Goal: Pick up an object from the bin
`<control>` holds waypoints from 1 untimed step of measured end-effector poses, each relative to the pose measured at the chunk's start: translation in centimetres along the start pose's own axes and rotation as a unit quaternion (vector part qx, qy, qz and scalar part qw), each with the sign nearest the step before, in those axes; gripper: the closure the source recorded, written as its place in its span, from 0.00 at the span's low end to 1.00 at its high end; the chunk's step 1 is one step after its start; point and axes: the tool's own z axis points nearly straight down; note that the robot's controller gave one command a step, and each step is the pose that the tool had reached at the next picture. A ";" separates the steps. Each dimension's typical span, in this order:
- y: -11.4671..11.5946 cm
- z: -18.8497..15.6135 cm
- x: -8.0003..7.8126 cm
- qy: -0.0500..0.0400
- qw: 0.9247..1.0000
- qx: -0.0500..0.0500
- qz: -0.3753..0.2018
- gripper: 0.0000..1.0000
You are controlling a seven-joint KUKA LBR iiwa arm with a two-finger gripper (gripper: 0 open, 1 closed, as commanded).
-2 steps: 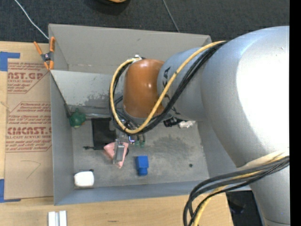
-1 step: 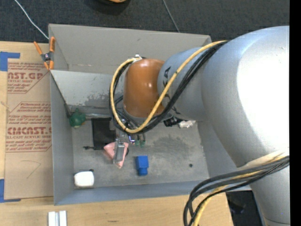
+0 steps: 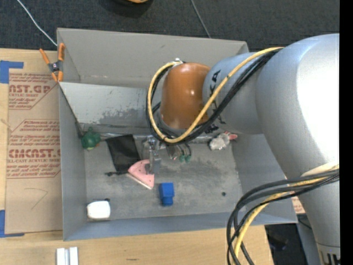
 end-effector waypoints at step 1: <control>0.0 0.0 0.0 0.000 1.000 0.000 0.000 1.00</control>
Offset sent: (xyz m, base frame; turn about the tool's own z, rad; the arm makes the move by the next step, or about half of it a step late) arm -0.0290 0.0095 0.1961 -0.2776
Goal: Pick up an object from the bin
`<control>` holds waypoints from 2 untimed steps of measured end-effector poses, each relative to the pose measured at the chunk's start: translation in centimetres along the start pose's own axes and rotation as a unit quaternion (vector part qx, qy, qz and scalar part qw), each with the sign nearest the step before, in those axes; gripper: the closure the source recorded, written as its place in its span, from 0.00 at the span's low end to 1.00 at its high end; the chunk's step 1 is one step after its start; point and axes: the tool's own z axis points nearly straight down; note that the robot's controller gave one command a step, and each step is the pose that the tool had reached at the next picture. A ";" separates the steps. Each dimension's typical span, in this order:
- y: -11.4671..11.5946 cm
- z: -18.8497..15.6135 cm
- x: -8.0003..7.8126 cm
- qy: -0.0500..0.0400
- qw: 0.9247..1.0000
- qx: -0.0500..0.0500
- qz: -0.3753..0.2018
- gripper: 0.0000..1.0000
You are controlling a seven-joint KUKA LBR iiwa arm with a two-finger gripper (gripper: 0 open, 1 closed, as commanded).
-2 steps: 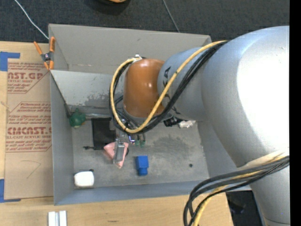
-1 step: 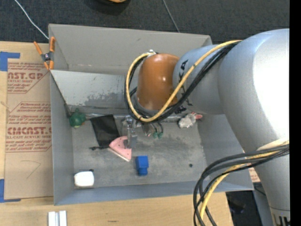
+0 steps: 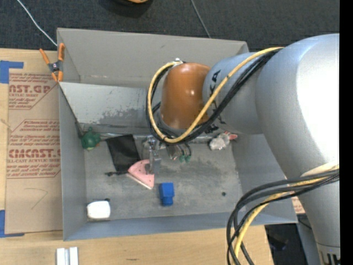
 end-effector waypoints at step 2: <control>-0.2 -14.2 3.5 -0.001 0.995 0.000 0.096 1.00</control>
Offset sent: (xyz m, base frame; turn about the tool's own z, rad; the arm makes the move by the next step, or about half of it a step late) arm -0.0357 -0.0091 0.1417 0.1927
